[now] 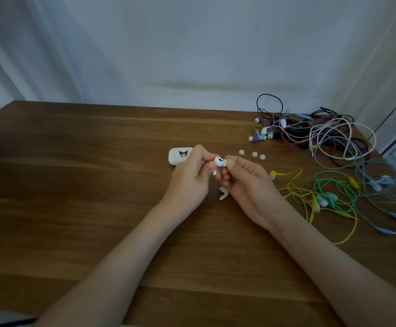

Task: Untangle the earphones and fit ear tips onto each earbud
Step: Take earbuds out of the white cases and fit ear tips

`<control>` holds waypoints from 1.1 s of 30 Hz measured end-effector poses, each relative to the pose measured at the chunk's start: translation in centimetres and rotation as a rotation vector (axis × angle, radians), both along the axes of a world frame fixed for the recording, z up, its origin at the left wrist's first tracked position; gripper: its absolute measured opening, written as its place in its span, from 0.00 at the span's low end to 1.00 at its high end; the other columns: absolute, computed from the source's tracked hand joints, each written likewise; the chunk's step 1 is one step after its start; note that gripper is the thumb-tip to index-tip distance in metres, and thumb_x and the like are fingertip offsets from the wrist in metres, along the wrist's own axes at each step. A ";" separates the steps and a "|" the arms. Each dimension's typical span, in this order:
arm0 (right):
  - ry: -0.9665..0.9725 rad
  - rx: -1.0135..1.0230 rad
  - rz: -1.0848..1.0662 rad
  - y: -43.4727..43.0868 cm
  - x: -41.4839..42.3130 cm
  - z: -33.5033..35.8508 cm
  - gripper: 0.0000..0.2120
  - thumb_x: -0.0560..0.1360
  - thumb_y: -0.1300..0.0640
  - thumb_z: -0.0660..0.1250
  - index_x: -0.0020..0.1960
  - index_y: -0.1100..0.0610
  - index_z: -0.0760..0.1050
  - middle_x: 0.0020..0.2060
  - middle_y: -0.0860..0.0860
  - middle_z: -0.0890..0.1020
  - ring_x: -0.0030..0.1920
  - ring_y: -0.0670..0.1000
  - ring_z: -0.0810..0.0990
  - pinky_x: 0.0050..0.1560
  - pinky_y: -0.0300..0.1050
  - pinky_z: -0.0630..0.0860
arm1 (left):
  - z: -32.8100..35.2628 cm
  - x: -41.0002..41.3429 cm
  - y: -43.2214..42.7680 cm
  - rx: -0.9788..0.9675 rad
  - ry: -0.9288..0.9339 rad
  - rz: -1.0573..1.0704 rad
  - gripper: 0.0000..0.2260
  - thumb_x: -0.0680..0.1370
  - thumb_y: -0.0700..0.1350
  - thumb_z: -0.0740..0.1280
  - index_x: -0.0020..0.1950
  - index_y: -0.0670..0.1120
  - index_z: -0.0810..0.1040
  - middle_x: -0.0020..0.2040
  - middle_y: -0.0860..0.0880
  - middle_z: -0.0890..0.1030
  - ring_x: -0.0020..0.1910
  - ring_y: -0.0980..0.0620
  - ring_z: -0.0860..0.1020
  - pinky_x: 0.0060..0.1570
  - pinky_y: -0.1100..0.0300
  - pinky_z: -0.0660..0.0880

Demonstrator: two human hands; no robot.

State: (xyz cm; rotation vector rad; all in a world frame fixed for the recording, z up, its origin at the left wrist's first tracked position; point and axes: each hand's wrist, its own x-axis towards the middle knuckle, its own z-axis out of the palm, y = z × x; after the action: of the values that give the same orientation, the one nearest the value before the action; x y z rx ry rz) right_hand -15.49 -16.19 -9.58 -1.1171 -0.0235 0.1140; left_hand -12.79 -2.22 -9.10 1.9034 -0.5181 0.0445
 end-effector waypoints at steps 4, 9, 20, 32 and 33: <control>-0.020 -0.037 -0.030 0.3 -0.2 0.0 0.09 0.80 0.63 0.57 0.50 0.62 0.75 0.36 0.52 0.78 0.39 0.46 0.75 0.41 0.37 0.74 | 0.0 0.0 0.0 0.045 -0.035 0.032 0.13 0.81 0.39 0.61 0.43 0.58 0.69 0.43 0.54 0.81 0.46 0.60 0.78 0.44 0.70 0.72; -0.066 -0.119 -0.069 0.6 -0.3 -0.1 0.08 0.80 0.63 0.57 0.47 0.60 0.74 0.36 0.51 0.78 0.40 0.47 0.75 0.42 0.38 0.73 | -0.1 0.1 0.0 0.074 -0.069 0.041 0.14 0.81 0.39 0.61 0.43 0.58 0.68 0.43 0.54 0.80 0.47 0.58 0.78 0.47 0.61 0.75; -0.134 -0.243 -0.213 1.0 -0.3 -0.2 0.06 0.80 0.65 0.59 0.50 0.56 0.72 0.34 0.46 0.80 0.38 0.44 0.78 0.41 0.39 0.74 | 0.0 0.0 -0.3 -0.082 0.002 -0.029 0.07 0.81 0.37 0.60 0.50 0.50 0.72 0.41 0.54 0.80 0.42 0.62 0.80 0.45 0.68 0.75; -0.156 -0.277 -0.232 0.7 -0.4 -0.1 0.07 0.79 0.66 0.61 0.50 0.57 0.75 0.36 0.47 0.80 0.39 0.45 0.78 0.41 0.40 0.74 | 0.3 -0.3 -0.4 -0.124 0.029 -0.042 0.07 0.81 0.38 0.60 0.50 0.49 0.73 0.38 0.54 0.80 0.41 0.63 0.79 0.44 0.71 0.73; -0.143 -0.253 -0.226 0.7 -0.3 0.0 0.08 0.79 0.66 0.60 0.50 0.57 0.75 0.36 0.47 0.80 0.39 0.45 0.78 0.42 0.40 0.74 | 0.3 -0.3 -0.4 -0.134 0.037 -0.042 0.07 0.81 0.38 0.60 0.50 0.50 0.73 0.38 0.54 0.81 0.41 0.63 0.80 0.44 0.71 0.73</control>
State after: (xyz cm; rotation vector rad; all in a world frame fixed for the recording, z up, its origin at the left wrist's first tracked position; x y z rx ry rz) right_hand -15.82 -15.50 -9.58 -1.3714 -0.0109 -0.1697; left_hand -13.12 -2.58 -8.80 1.7588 -0.5171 0.0169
